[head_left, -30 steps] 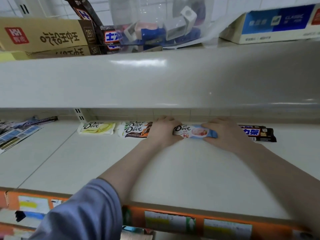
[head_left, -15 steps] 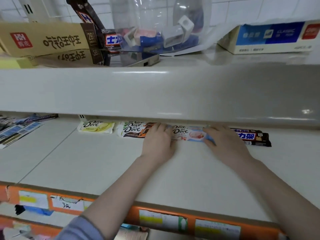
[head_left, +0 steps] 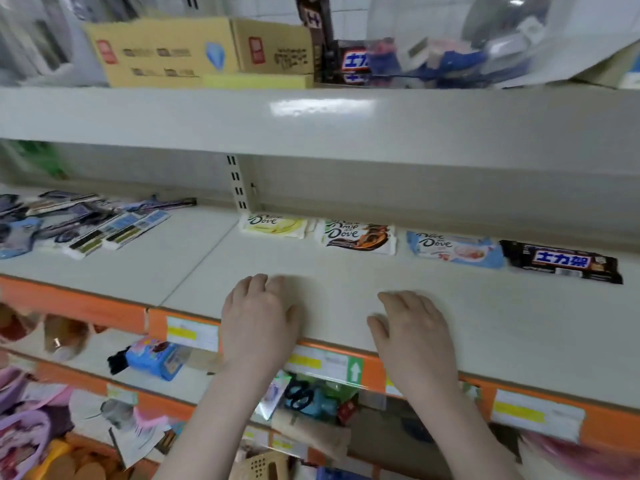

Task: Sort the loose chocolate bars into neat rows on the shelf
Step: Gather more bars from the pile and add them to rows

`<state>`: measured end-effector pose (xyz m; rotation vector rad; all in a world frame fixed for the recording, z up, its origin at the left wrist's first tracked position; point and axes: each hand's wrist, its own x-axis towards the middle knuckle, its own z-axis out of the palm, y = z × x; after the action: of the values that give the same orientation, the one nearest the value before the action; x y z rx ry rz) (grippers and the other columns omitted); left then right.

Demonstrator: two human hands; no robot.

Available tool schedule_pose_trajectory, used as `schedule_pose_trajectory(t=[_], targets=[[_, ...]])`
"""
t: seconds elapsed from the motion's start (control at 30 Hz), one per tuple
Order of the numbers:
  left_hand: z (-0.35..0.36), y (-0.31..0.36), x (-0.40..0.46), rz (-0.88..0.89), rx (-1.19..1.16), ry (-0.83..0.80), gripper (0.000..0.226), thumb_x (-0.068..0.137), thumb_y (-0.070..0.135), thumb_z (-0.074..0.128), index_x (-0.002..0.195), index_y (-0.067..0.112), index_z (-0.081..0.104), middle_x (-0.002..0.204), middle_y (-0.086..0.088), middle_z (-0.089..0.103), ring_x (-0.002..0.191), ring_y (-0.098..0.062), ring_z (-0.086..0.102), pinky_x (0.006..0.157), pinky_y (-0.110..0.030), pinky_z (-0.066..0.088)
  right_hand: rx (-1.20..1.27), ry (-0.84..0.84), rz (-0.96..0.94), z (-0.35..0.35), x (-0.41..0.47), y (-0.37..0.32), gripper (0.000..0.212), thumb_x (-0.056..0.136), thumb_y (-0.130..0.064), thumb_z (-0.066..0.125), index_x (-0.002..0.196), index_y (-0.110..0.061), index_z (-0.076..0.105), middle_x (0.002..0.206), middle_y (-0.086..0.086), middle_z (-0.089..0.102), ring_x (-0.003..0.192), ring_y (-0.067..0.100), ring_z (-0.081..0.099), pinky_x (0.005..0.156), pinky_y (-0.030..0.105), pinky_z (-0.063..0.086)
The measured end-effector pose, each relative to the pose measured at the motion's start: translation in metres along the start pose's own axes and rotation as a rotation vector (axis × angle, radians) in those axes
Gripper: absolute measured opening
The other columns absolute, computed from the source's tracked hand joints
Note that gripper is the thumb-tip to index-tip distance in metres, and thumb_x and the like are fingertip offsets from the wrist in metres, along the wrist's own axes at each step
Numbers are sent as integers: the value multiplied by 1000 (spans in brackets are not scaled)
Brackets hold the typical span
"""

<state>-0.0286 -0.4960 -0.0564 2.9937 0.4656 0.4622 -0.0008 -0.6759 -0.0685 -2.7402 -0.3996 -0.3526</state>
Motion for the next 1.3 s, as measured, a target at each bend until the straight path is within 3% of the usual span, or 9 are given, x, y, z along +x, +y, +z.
schedule_pose_trajectory(t=[0.33,0.6,0.73,0.9,1.07,1.3], targets=[[-50,-224,-9,-125,12,42,47,89,40,47,132,20,44,132,-2,49,122,-25,42,96,-33,37,81,-26,-52,55,12,-213,44,91,-34,44,133,-19,42,130,4,49,121,23,41,101,33,31],[-56,-329,30,-219,5,64,48,88,41,47,131,22,45,129,-2,51,120,-25,44,92,-35,40,74,17,-114,92,55,-310,40,90,-31,48,126,-16,49,119,8,56,111,26,49,94,36,37],[-33,-354,72,-196,-15,57,52,88,46,47,132,19,44,129,-5,51,120,-26,44,96,-34,38,85,21,-131,122,94,-333,38,90,-28,49,124,-14,51,117,10,57,110,27,49,94,37,38],[-7,-359,135,-171,-5,5,71,86,66,32,131,12,40,129,-10,49,120,-28,43,98,-38,37,29,0,-136,145,157,-344,36,91,-25,46,126,-14,50,118,10,56,108,27,49,92,36,38],[12,-352,176,-117,-12,-83,94,80,77,28,143,7,25,143,-14,38,131,-32,33,106,-42,29,-22,-100,-137,154,214,-348,36,92,-21,44,128,-14,48,125,13,53,111,30,49,91,36,40],[26,-344,205,-103,109,-126,98,76,79,34,139,4,29,129,-15,45,116,-32,42,96,-41,35,-69,-259,-287,172,284,-349,32,93,-22,39,123,-16,50,120,12,55,108,31,52,88,39,45]])
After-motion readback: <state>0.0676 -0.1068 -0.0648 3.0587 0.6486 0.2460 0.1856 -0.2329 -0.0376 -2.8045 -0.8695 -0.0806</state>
